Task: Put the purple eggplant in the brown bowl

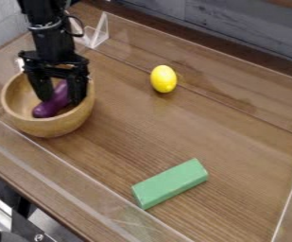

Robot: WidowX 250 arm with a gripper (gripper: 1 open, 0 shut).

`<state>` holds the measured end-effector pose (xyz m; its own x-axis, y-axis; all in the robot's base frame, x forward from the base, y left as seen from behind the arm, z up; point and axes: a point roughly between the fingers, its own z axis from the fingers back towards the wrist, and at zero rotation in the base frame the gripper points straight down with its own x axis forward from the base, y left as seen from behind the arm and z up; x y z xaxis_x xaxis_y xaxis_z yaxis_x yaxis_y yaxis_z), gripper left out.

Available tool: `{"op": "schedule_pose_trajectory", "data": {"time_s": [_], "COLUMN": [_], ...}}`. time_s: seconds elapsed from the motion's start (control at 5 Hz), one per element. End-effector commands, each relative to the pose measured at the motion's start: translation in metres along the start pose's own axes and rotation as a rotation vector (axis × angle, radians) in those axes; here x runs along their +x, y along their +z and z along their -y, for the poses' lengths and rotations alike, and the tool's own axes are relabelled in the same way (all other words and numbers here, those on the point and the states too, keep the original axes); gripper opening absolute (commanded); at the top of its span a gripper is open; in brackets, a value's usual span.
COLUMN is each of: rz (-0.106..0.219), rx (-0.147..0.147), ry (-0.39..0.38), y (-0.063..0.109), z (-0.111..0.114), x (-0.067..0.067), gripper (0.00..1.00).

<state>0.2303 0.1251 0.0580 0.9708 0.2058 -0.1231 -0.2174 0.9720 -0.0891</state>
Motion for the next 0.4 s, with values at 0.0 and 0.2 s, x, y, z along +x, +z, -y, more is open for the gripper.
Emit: {"op": "schedule_pose_trajectory", "data": {"time_s": [0.0,0.2], "rz": [0.037,0.048], "rx": [0.003,-0.009], "ry": [-0.010,-0.025], "y": [0.011,0.015], "z": [0.010,0.029], "x": [0.012,0.026], "gripper": [1.00,1.00]}}
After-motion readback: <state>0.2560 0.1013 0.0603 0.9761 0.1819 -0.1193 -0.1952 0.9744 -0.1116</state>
